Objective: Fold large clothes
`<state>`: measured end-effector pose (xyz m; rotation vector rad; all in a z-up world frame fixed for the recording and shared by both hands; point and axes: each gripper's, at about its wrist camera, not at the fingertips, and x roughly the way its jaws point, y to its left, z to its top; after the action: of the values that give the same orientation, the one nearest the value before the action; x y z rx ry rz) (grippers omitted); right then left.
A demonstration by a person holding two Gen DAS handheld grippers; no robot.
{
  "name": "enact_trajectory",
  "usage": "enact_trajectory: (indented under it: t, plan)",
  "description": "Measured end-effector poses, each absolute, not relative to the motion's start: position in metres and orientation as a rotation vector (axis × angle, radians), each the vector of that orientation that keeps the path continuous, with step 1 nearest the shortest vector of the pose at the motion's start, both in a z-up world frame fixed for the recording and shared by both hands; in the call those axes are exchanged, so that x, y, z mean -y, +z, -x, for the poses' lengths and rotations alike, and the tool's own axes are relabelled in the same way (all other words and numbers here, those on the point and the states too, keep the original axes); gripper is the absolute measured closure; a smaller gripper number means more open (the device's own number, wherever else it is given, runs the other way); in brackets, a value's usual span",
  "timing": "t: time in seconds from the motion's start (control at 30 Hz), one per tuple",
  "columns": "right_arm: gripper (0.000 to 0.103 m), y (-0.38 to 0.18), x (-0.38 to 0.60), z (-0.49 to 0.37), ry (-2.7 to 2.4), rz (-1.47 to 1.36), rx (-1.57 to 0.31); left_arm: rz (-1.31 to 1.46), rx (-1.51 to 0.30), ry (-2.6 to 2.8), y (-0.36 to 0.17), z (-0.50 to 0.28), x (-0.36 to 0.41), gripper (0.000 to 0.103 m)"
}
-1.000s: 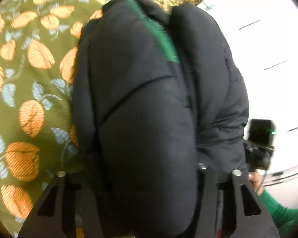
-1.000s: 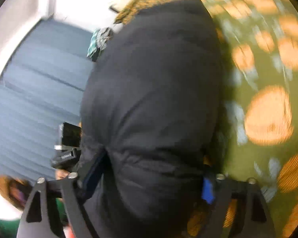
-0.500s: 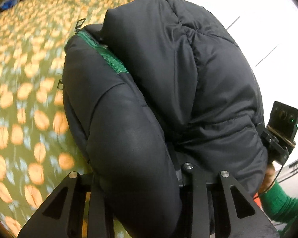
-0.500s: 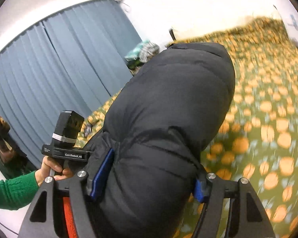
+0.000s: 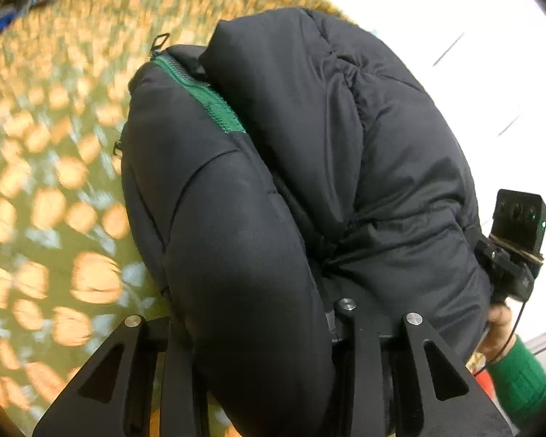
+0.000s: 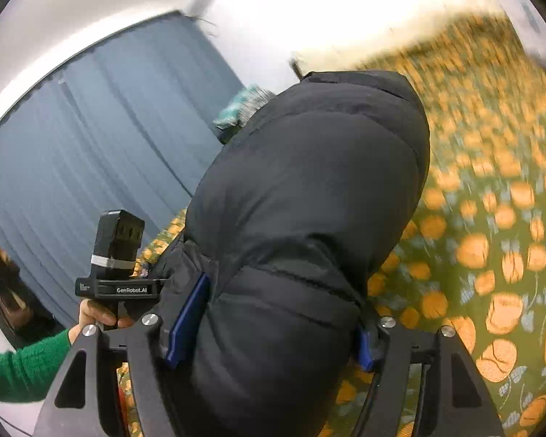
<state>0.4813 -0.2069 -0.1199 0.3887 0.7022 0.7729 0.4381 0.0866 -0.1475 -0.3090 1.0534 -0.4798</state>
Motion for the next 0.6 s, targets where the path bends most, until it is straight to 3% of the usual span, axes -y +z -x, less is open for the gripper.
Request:
enact_trajectory:
  t: [0.1, 0.17, 0.2, 0.4, 0.6]
  plan:
    - [0.031, -0.175, 0.224, -0.508, 0.718, -0.458, -0.843, 0.395, -1.091, -0.459, -0.192, -0.447, -0.087, 0.049]
    - [0.025, -0.205, 0.243, -0.514, 0.685, -0.557, -0.915, 0.464, -1.077, -0.437, -0.199, -0.443, -0.096, 0.012]
    - [0.021, -0.215, 0.254, -0.511, 0.672, -0.612, -0.921, 0.466, -1.070, -0.402, -0.198, -0.439, -0.101, 0.007]
    - [0.019, -0.203, 0.278, -0.478, 0.547, -0.570, -0.866, 0.327, -0.999, -0.339, -0.163, -0.395, -0.126, 0.006]
    - [0.016, -0.148, 0.262, -0.425, 0.411, -0.299, -0.775, 0.025, -0.786, -0.163, -0.101, -0.328, -0.120, 0.001]
